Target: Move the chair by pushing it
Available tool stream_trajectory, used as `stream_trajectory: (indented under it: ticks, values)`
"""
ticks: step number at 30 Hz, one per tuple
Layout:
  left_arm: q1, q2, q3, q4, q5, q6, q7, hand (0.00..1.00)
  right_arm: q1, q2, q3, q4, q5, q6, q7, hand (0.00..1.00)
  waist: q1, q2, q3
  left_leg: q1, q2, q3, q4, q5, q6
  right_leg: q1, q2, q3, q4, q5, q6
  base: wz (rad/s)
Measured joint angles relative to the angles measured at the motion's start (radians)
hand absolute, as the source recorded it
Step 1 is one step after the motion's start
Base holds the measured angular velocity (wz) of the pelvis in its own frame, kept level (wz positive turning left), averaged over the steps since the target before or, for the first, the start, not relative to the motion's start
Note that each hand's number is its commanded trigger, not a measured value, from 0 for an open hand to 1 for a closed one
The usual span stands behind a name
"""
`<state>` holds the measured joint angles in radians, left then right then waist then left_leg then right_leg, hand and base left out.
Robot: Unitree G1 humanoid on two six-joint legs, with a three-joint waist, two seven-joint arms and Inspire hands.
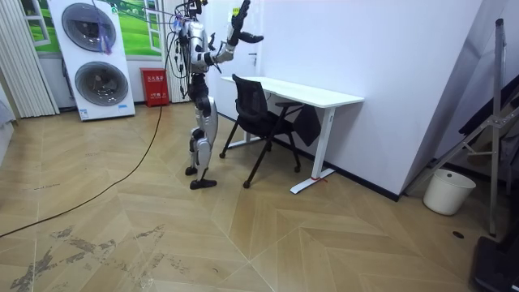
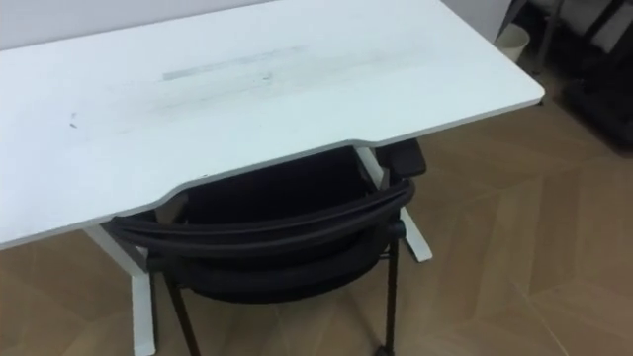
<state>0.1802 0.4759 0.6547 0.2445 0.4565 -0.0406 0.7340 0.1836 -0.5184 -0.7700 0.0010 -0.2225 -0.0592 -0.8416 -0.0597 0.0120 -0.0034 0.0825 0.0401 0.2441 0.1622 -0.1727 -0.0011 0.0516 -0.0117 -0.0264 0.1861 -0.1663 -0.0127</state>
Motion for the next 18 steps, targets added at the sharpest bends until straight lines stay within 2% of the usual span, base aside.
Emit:
stream_trajectory:
  ticks: [2, 3, 6, 7, 9, 10, 11, 12, 14, 15, 17, 18]
  values:
    - [0.022, -0.042, -0.002, 0.056, -0.084, 0.020, 0.039, 0.00, 0.046, 0.025, 0.002, 0.036, 0.077, 0.018, -0.021, 0.00, 0.004, 0.010, -0.0031, 0.000, -0.001, -0.001, -0.002, 0.000, 0.000, 0.002, 0.000, 0.000, 0.000, 0.000, 0.000, 0.00]
    - [0.028, -0.052, -0.003, 0.074, -0.107, 0.022, 0.048, 0.00, 0.059, 0.037, 0.003, 0.047, 0.096, 0.019, -0.028, 0.00, 0.008, 0.012, -0.0039, 0.000, 0.000, -0.001, -0.003, 0.000, 0.000, 0.002, 0.000, 0.000, 0.003, 0.000, 0.000, 0.00]
    - [0.058, -0.120, -0.027, 0.166, -0.241, 0.041, 0.084, 0.00, 0.141, 0.151, 0.060, 0.140, 0.254, 0.035, -0.065, 0.00, 0.024, 0.011, -0.0030, 0.000, 0.002, 0.000, -0.003, -0.003, -0.004, 0.000, 0.005, 0.009, 0.005, -0.002, -0.002, -0.01]
    - [0.061, -0.135, -0.035, 0.185, -0.263, 0.043, 0.084, 0.00, 0.154, 0.169, 0.071, 0.167, 0.290, 0.039, -0.064, 0.00, 0.029, 0.009, -0.0019, 0.000, 0.002, 0.000, -0.003, -0.003, -0.004, -0.001, 0.005, 0.010, 0.005, -0.003, -0.002, 0.00]
    - [0.100, -0.195, -0.075, 0.265, -0.357, 0.044, 0.081, 0.00, 0.185, 0.231, 0.118, 0.303, 0.452, 0.048, -0.039, 0.00, 0.037, 0.013, -0.0048, 0.002, 0.002, 0.000, -0.001, -0.010, -0.004, 0.001, 0.005, 0.019, 0.003, -0.008, -0.001, 0.00]
    - [0.111, -0.208, -0.087, 0.291, -0.371, 0.044, 0.076, 0.00, 0.191, 0.246, 0.128, 0.342, 0.488, 0.052, -0.021, 0.00, 0.037, 0.013, -0.0056, 0.003, 0.002, 0.000, -0.001, -0.011, -0.004, 0.002, 0.005, 0.019, 0.003, -0.009, -0.001, 0.00]
    - [0.131, -0.231, -0.110, 0.350, -0.400, 0.044, 0.064, 0.00, 0.198, 0.277, 0.144, 0.420, 0.578, 0.060, 0.018, 0.00, 0.037, 0.012, -0.0057, 0.004, 0.002, 0.000, -0.001, -0.012, -0.005, 0.003, 0.004, 0.015, 0.004, -0.011, -0.002, 0.00]
    - [0.139, -0.242, -0.120, 0.381, -0.418, 0.044, 0.056, 0.00, 0.201, 0.287, 0.154, 0.462, 0.632, 0.062, 0.037, 0.00, 0.037, 0.012, -0.0057, 0.004, 0.002, -0.001, 0.000, -0.013, -0.005, 0.003, 0.004, 0.014, 0.004, -0.012, -0.002, 0.00]
    - [0.179, -0.267, -0.148, 0.524, -0.475, 0.044, 0.002, 0.00, 0.203, 0.313, 0.172, 0.638, 0.800, 0.071, 0.136, 0.00, 0.030, 0.012, -0.0054, 0.013, 0.001, -0.001, -0.008, -0.015, -0.007, 0.011, 0.005, 0.015, 0.002, -0.016, -0.001, 0.00]
    - [0.188, -0.271, -0.148, 0.554, -0.488, 0.045, -0.014, 0.00, 0.206, 0.319, 0.176, 0.682, 0.830, 0.071, 0.165, 0.00, 0.032, 0.014, -0.0044, 0.015, 0.000, -0.003, -0.008, -0.016, -0.007, 0.013, 0.004, 0.014, 0.000, -0.018, -0.001, 0.04]
    - [0.210, -0.275, -0.147, 0.678, -0.523, 0.046, -0.087, 0.00, 0.221, 0.332, 0.213, 0.872, 0.885, 0.080, 0.297, 0.00, 0.032, 0.006, -0.0098, 0.022, 0.001, -0.005, -0.008, -0.023, -0.010, 0.017, 0.003, 0.017, 0.004, -0.028, -0.003, 0.00]
    - [0.227, -0.288, -0.148, 0.711, -0.533, 0.048, -0.118, 0.00, 0.224, 0.339, 0.251, 0.932, 0.890, 0.082, 0.360, 0.00, 0.034, 0.005, -0.0098, 0.028, 0.002, -0.002, -0.008, -0.027, -0.011, 0.021, 0.000, 0.017, 0.003, -0.029, -0.003, -0.09]
